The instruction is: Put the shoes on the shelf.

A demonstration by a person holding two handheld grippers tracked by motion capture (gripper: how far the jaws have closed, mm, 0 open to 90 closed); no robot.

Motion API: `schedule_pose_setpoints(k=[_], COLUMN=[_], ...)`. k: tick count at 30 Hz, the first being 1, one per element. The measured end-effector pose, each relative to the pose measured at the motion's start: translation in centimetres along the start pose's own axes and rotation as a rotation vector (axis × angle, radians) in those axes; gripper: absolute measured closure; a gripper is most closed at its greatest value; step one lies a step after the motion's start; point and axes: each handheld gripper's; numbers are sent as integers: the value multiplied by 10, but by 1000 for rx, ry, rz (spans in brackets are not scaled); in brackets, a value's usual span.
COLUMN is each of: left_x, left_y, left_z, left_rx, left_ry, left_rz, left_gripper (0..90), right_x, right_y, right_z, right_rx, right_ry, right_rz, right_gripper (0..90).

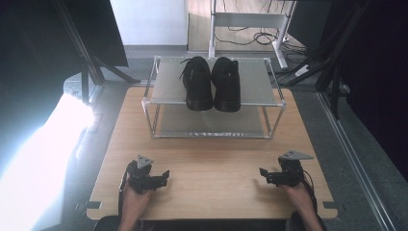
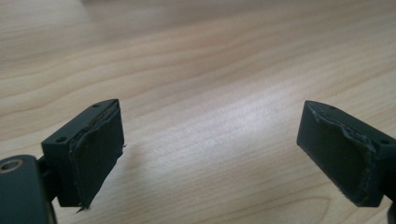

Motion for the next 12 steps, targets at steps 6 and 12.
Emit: schedule_pose_setpoints(k=[6, 12], left_x=[-8, -12], left_y=[-2, -1], left_z=[-14, -21], left_rx=[-69, -94], left_ry=[12, 8], left_rz=[56, 64], left_gripper=[52, 42], right_x=[-9, -15], right_y=[1, 2], right_z=[12, 21], right_rx=[47, 93], right_ry=[26, 39], right_rz=[43, 72], right_gripper=[39, 29])
Point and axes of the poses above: each handheld gripper's, and its own axes: x roughly backward along the jaws, y roughly out of its top, z roughly to its left, and after that the axes turned 10 degrees about x, right-handed
